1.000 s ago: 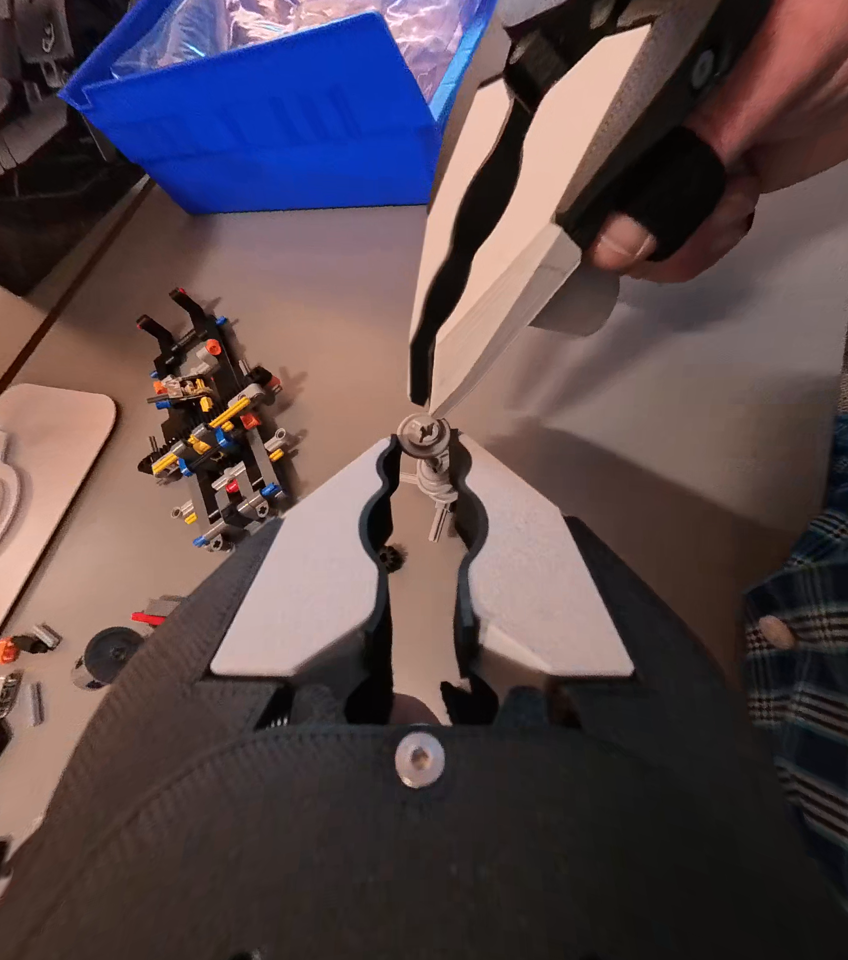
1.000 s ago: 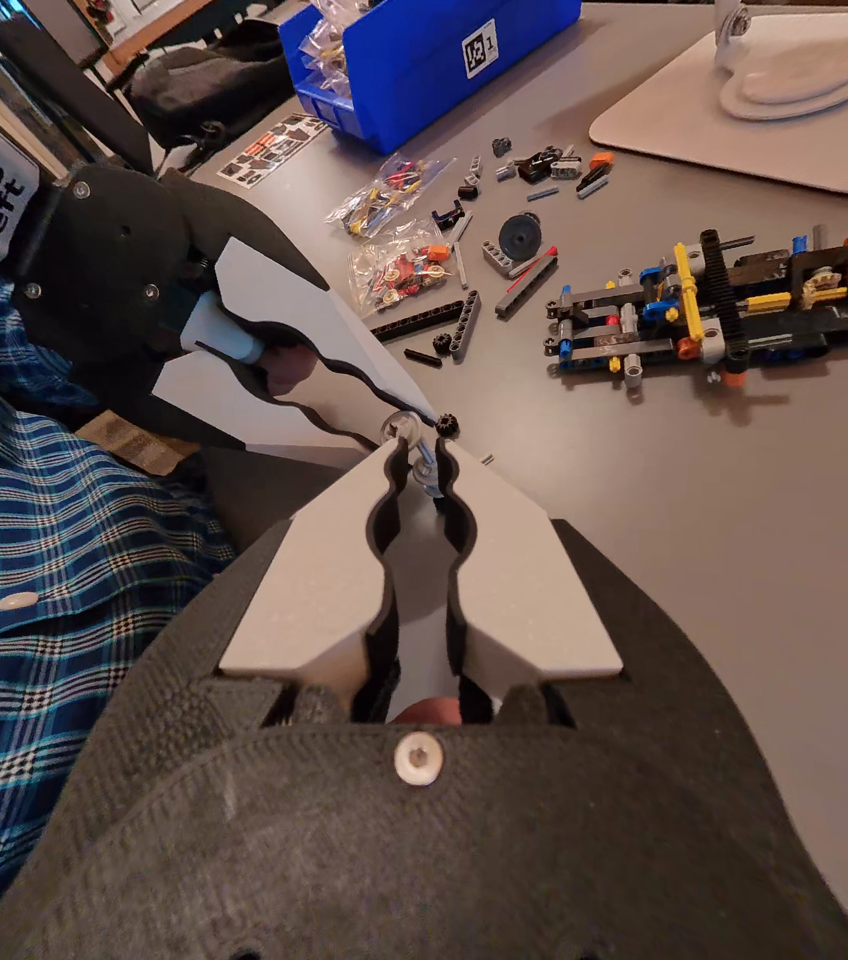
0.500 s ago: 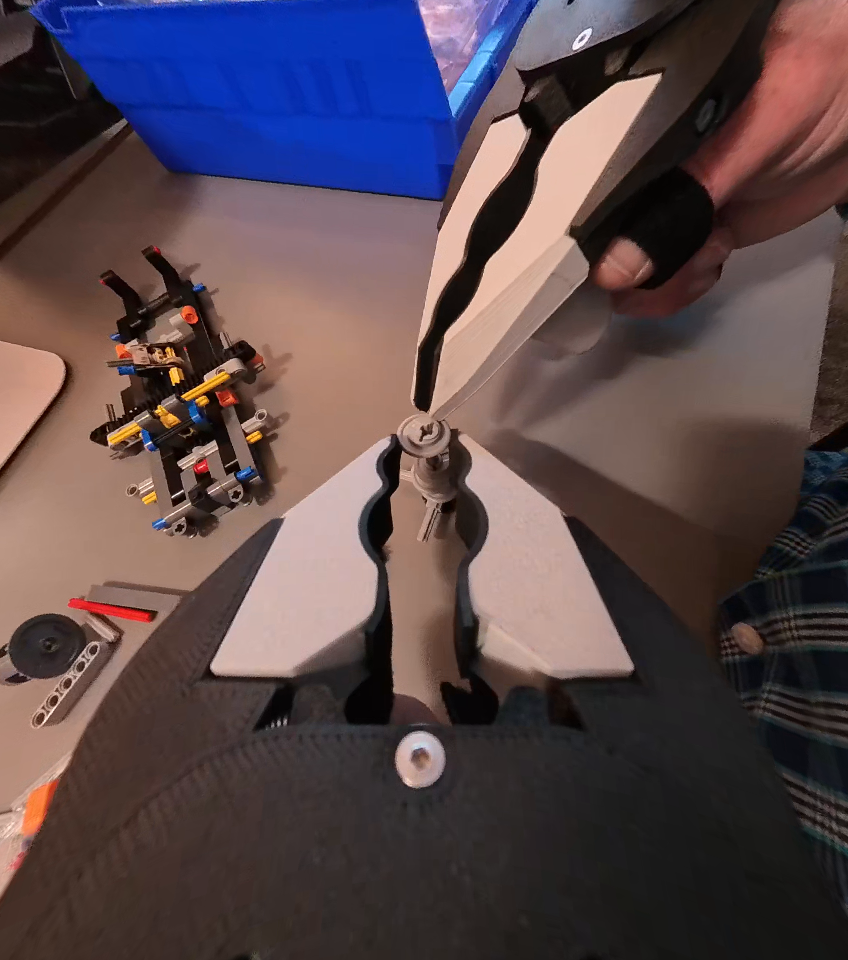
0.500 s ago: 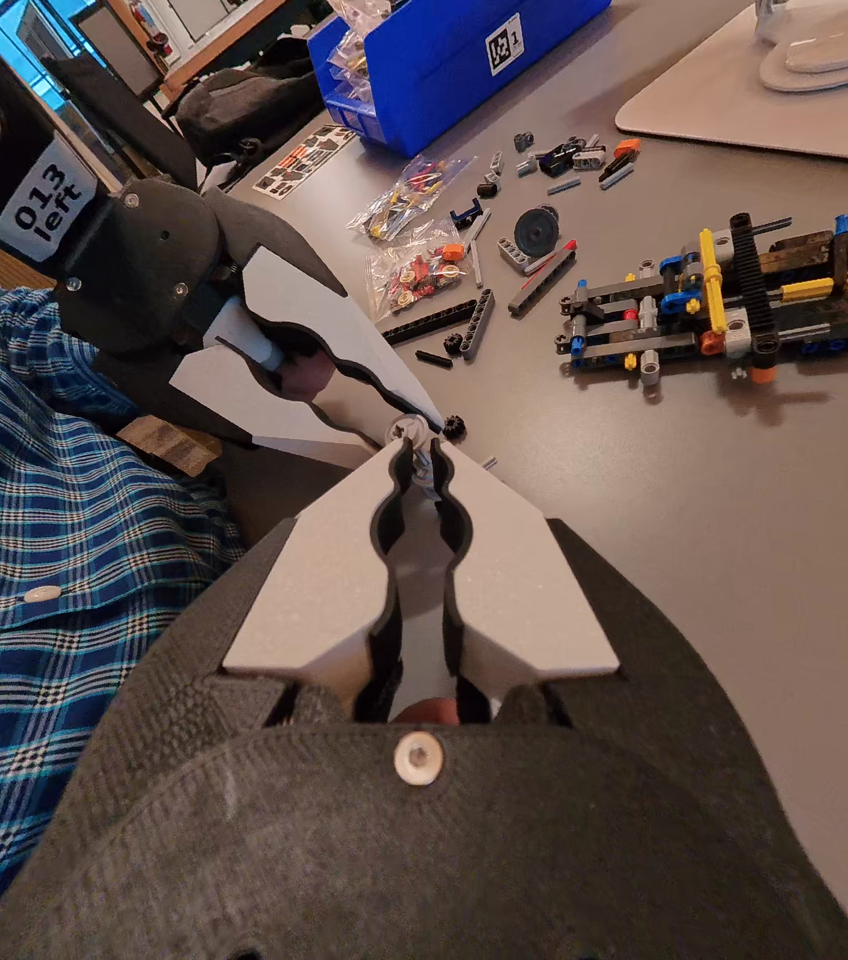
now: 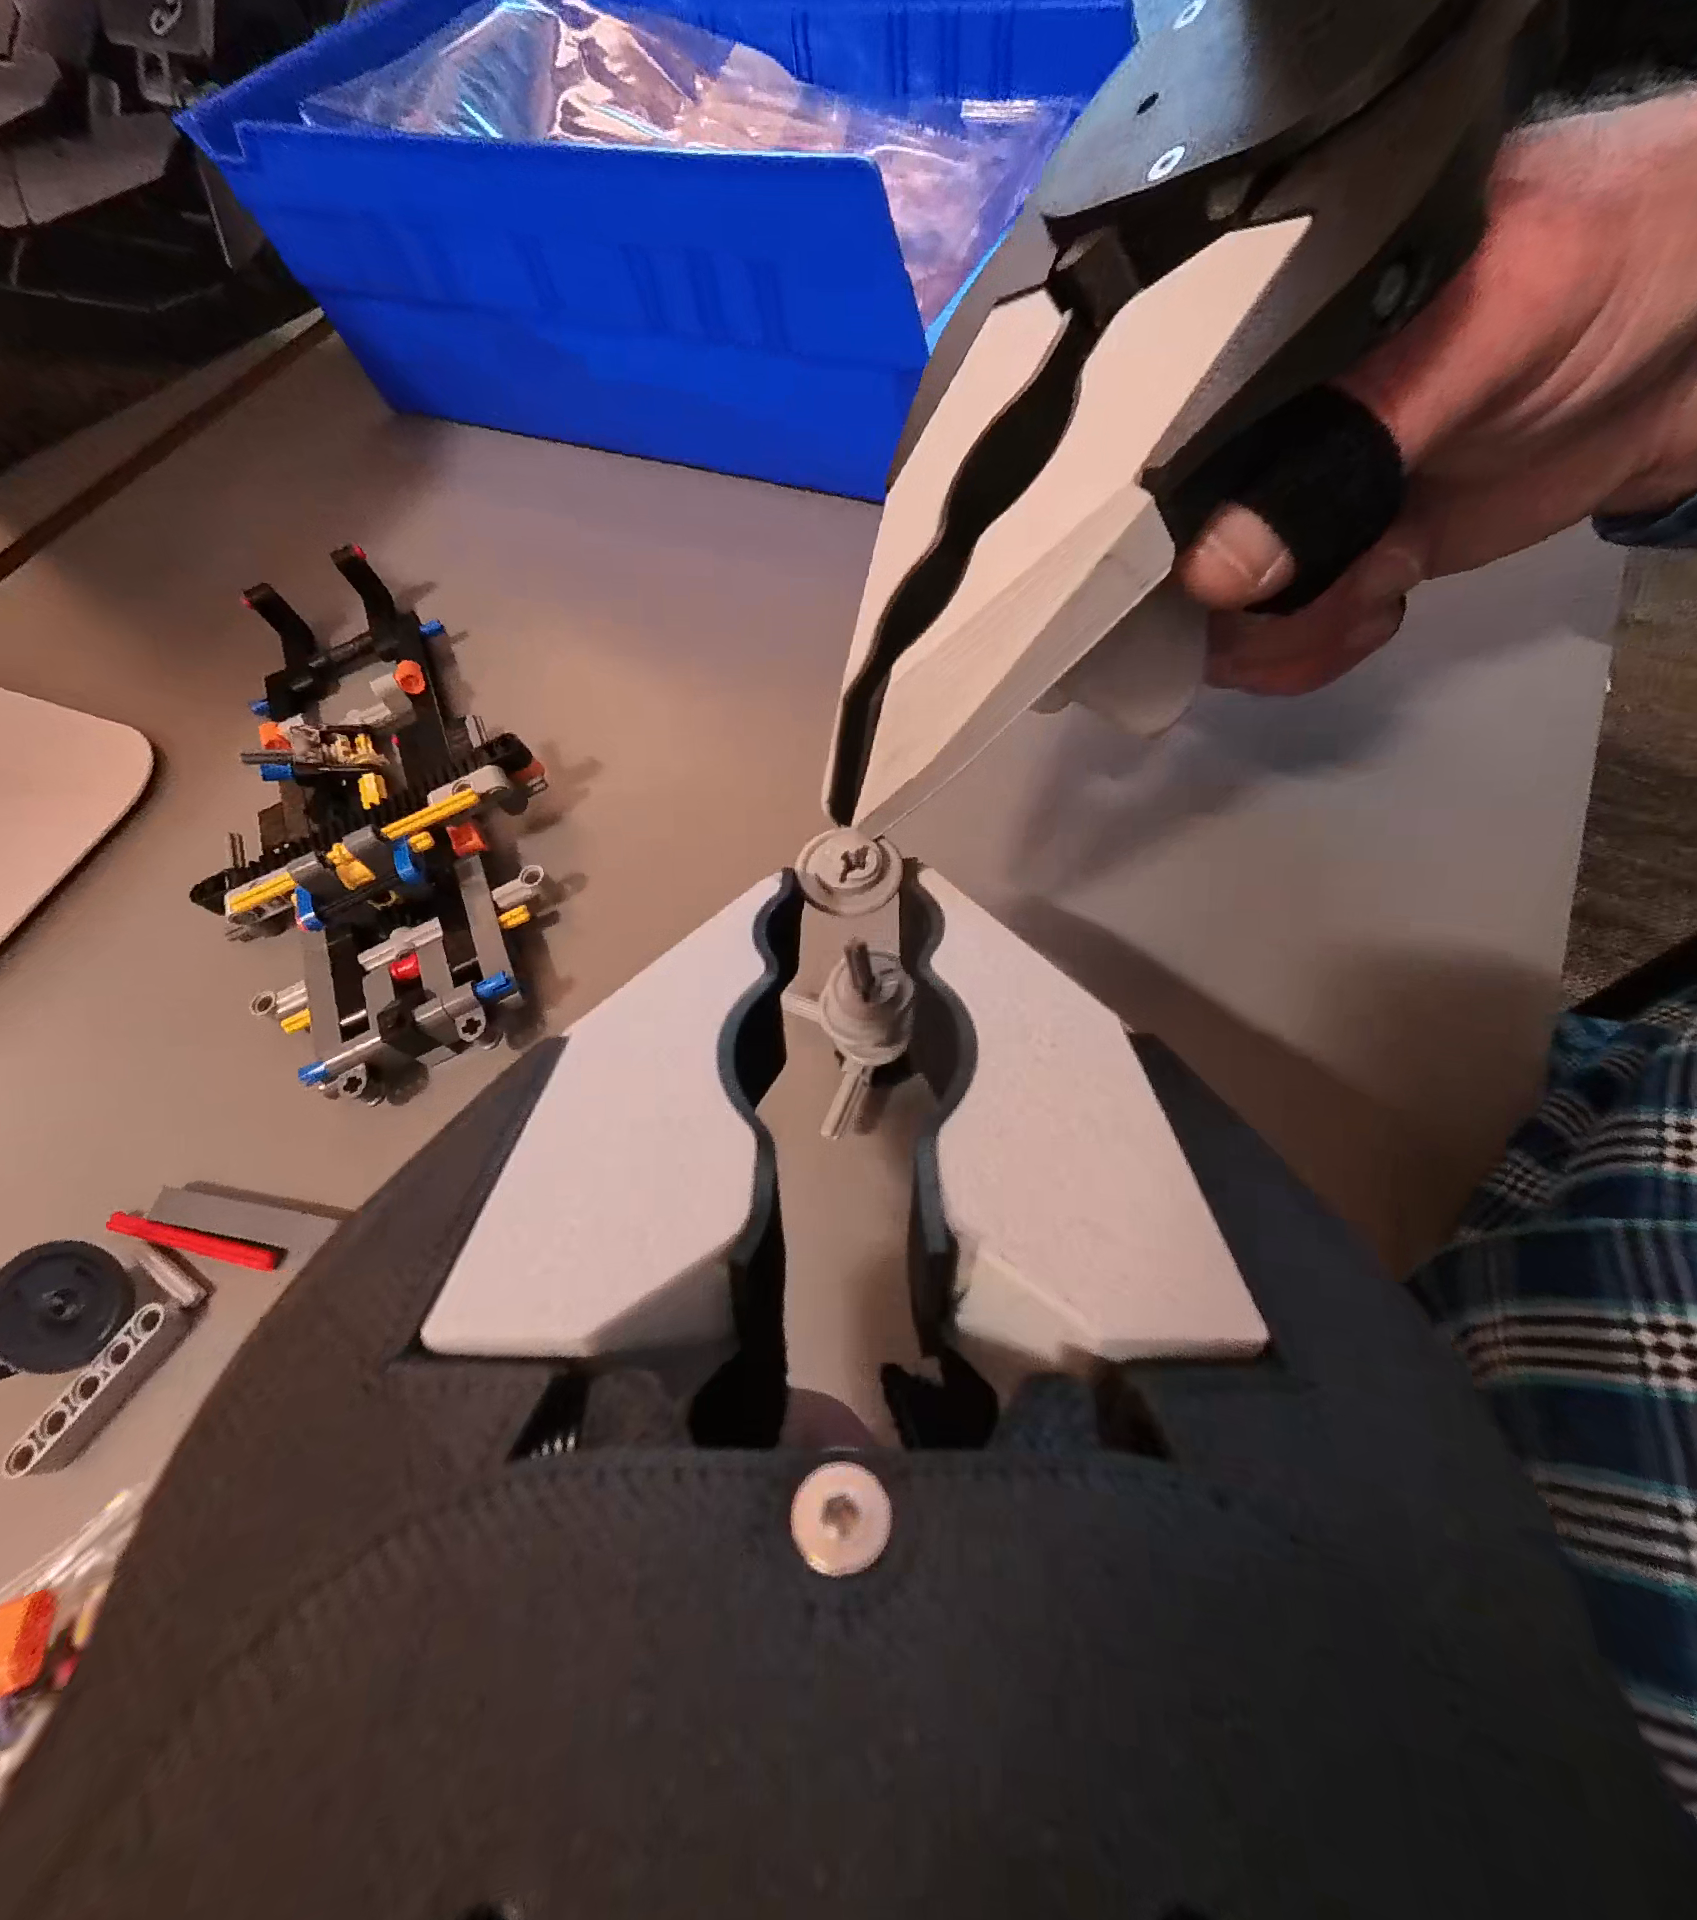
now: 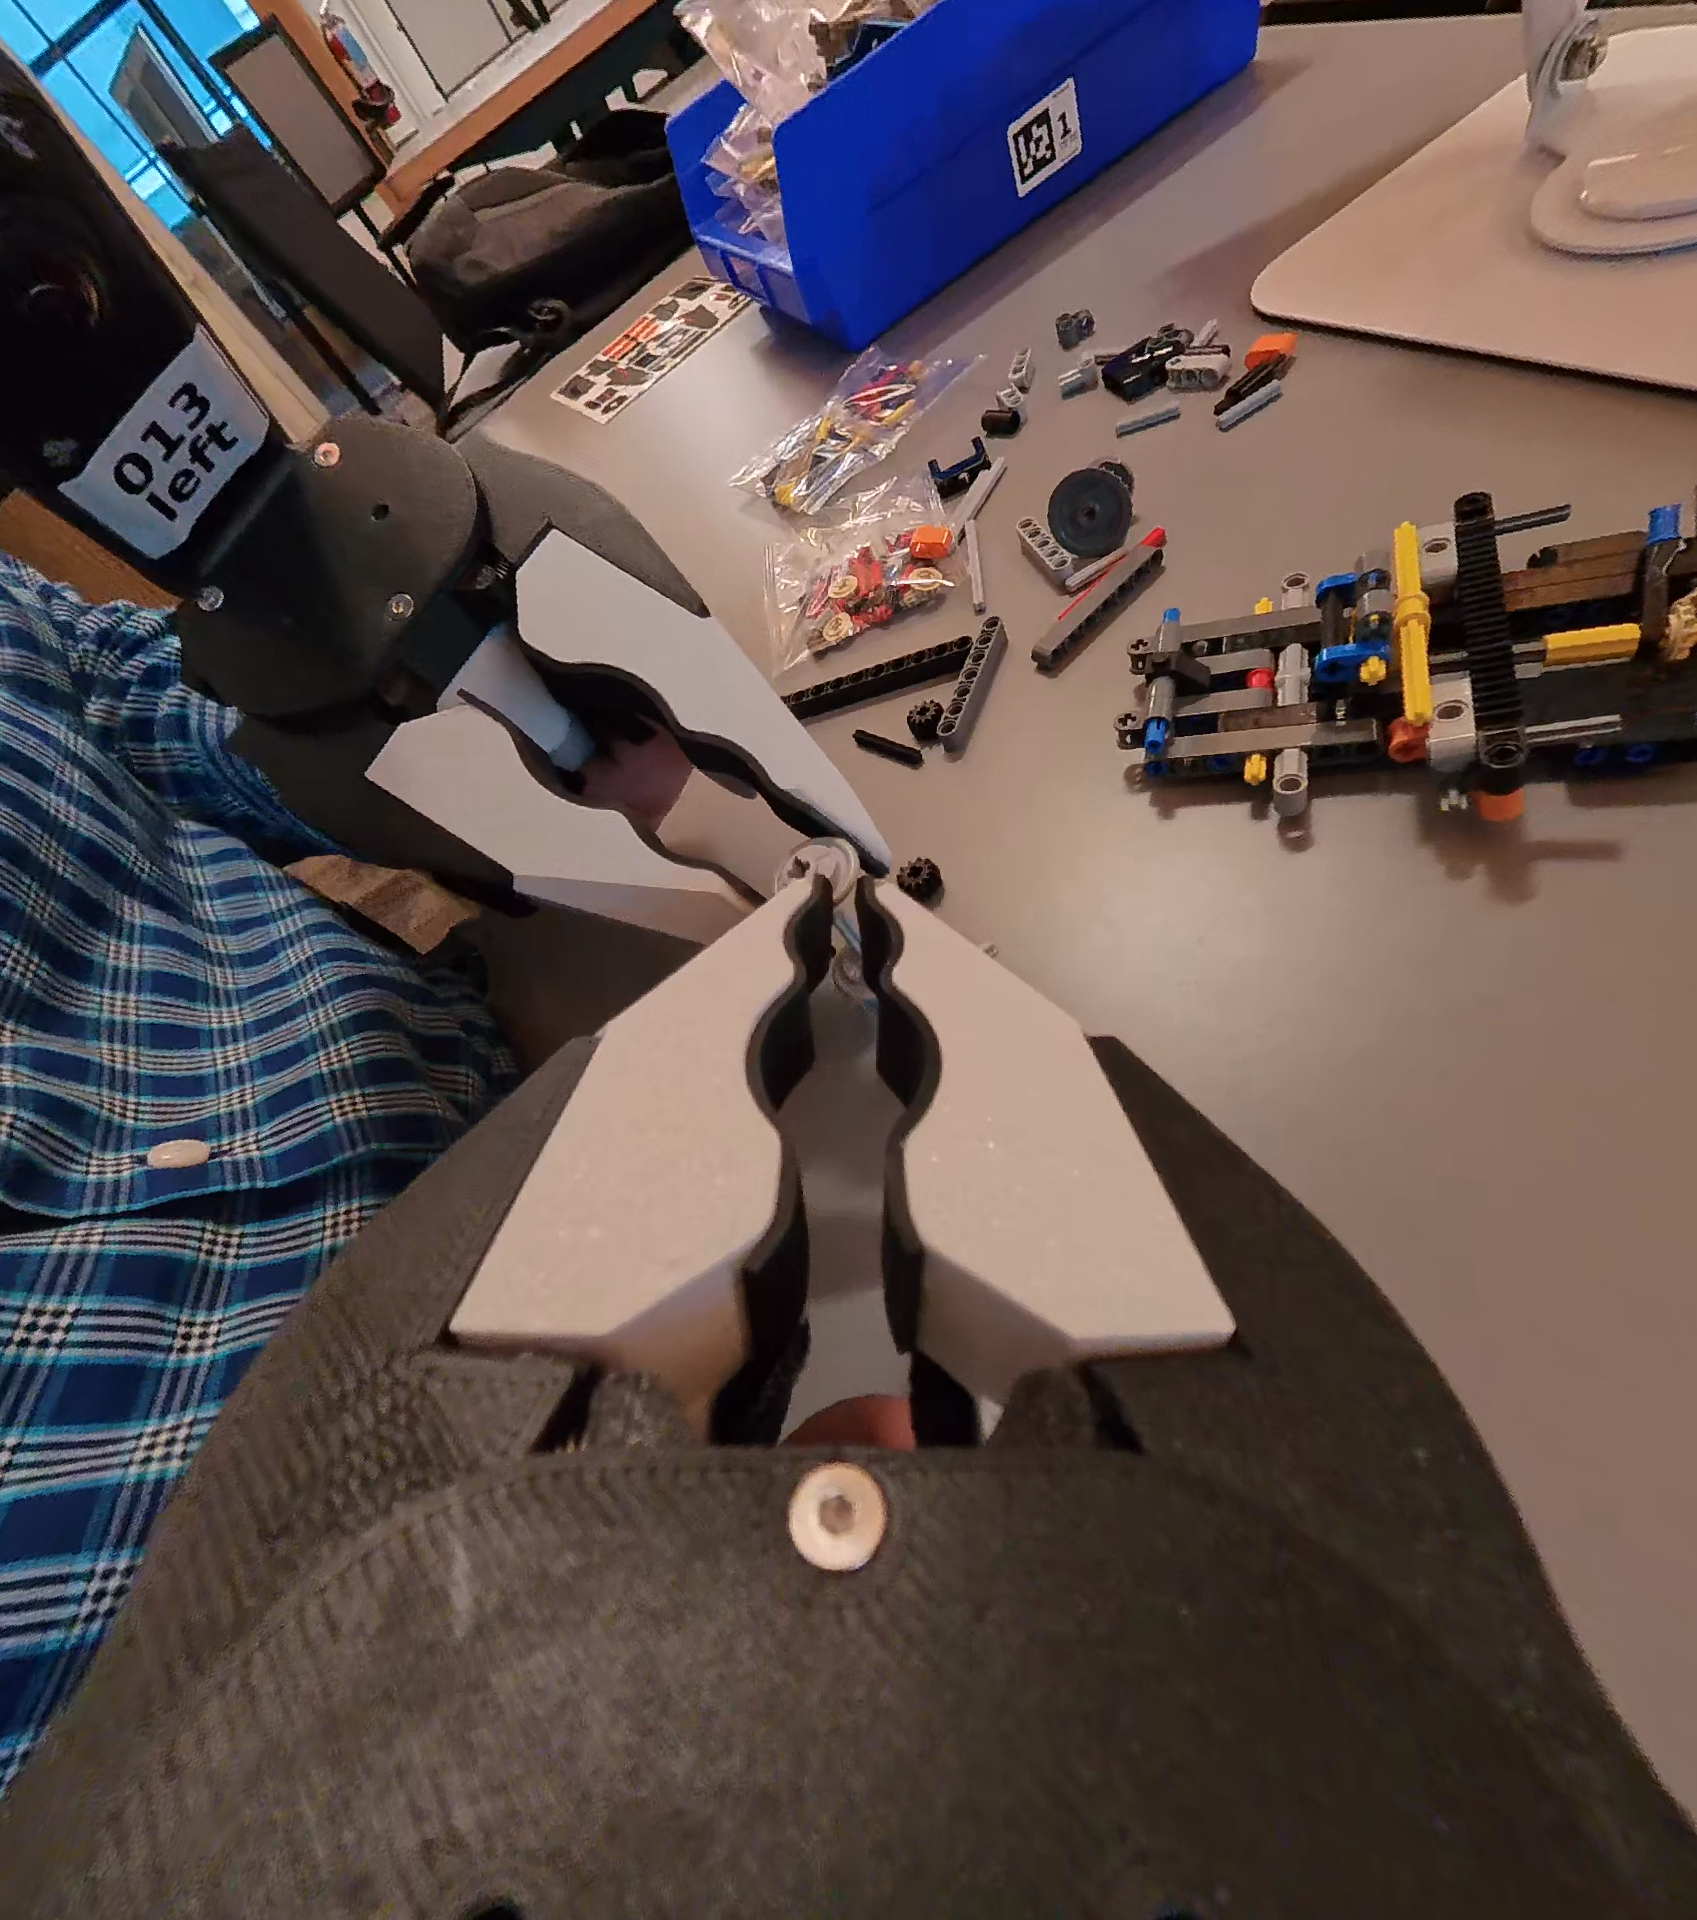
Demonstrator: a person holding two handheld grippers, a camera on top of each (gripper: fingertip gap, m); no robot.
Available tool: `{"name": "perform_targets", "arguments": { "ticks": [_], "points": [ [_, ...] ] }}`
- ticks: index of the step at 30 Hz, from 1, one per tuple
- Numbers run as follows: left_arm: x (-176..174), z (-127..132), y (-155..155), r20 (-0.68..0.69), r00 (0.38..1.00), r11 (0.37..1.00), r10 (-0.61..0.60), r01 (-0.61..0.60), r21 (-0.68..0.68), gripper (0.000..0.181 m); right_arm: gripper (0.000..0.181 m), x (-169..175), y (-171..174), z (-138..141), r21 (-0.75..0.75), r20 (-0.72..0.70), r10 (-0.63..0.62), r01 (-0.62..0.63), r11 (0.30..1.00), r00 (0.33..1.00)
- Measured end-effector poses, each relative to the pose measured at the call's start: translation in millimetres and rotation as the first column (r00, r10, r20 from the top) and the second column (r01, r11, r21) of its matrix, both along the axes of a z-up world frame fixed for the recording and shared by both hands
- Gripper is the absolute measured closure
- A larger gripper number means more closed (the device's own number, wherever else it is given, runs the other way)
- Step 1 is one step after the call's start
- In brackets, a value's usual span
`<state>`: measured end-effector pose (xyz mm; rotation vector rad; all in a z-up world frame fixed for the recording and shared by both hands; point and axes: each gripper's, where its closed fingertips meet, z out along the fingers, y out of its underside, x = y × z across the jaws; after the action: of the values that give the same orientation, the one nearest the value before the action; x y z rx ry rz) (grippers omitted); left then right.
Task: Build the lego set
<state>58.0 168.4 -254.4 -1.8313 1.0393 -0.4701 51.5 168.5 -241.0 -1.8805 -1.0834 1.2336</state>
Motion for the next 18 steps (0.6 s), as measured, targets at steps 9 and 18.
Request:
{"name": "perform_targets", "arguments": {
  "ticks": [9, 18],
  "points": [
    [0.9, 4.8, -5.2, 0.038, 0.992, 0.992, 0.118, -0.12, 0.048, 0.165, 0.181, 1.3, -7.4, 3.1, -0.01, -0.022, 0.062, -0.062, 0.998, 0.998],
    [-4.4, -1.8, -1.5, 0.071, 0.975, 0.977, 0.211, -0.212, 0.014, 0.165, 0.18, -3.8, -5.2, -3.5, -0.003, 0.006, 0.122, -0.122, 0.993, 0.993]
  ]
}}
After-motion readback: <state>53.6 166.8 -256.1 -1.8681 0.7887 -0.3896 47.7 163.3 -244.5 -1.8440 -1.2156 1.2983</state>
